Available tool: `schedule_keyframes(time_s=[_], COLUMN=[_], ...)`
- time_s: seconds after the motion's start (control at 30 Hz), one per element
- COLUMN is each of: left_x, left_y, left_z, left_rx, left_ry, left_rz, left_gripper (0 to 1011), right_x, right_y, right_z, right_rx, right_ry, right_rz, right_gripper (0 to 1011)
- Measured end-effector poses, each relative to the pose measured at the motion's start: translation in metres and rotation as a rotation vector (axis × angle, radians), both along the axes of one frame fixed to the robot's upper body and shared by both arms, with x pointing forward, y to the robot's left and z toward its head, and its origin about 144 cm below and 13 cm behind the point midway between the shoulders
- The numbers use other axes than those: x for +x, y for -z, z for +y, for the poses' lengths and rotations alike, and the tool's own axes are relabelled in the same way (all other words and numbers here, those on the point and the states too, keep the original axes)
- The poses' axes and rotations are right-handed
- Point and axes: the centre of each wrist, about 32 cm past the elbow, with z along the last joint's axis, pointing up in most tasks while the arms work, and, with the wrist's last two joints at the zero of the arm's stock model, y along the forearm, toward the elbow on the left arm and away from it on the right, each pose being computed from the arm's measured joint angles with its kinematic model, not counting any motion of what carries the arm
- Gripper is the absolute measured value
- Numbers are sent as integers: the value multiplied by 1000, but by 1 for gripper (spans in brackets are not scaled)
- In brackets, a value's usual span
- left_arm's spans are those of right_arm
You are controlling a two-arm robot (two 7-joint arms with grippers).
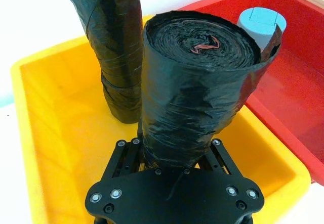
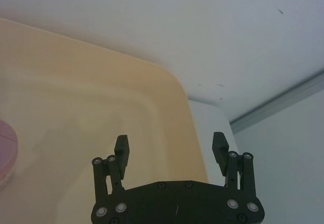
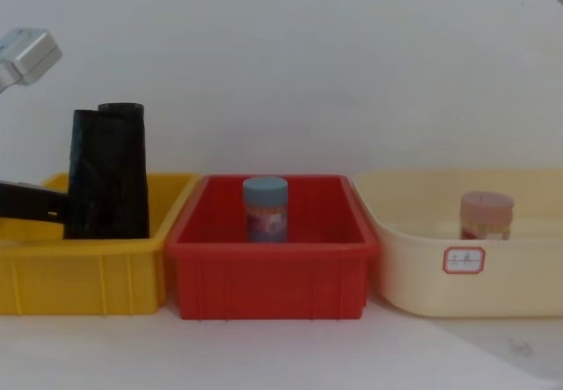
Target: Pick up the garbage bag with the one hand and transfer it to the other hand.
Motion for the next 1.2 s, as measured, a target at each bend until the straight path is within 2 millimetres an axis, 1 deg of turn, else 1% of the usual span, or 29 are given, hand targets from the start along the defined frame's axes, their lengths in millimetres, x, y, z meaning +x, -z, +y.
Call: schedule_keyframes(time_s=[0.23,0.47,0.63,0.93,1.1,1.2], left_x=[0,0,-1,-4,-2,0], left_y=[-1,-8,-20,-47,-59,-63], left_z=[0,3,8,23,30,32], left_rx=[-2,-27,-70,-161,-200,-210], left_ry=[-1,6,34,124,198,229], left_rz=[-1,-10,-23,-58,-69,-69], left_gripper=[419,419,419,419,419,419], right_x=[0,0,0,0,0,-1], right_y=[0,0,0,0,-1,-4], right_z=[0,0,0,0,-1,-3], right_rx=[0,0,0,0,3,9], right_ry=[0,0,0,0,-13,-32], right_rz=[0,0,0,0,-5,-16], right_gripper=[1001,1000,1001,1001,1000,1001])
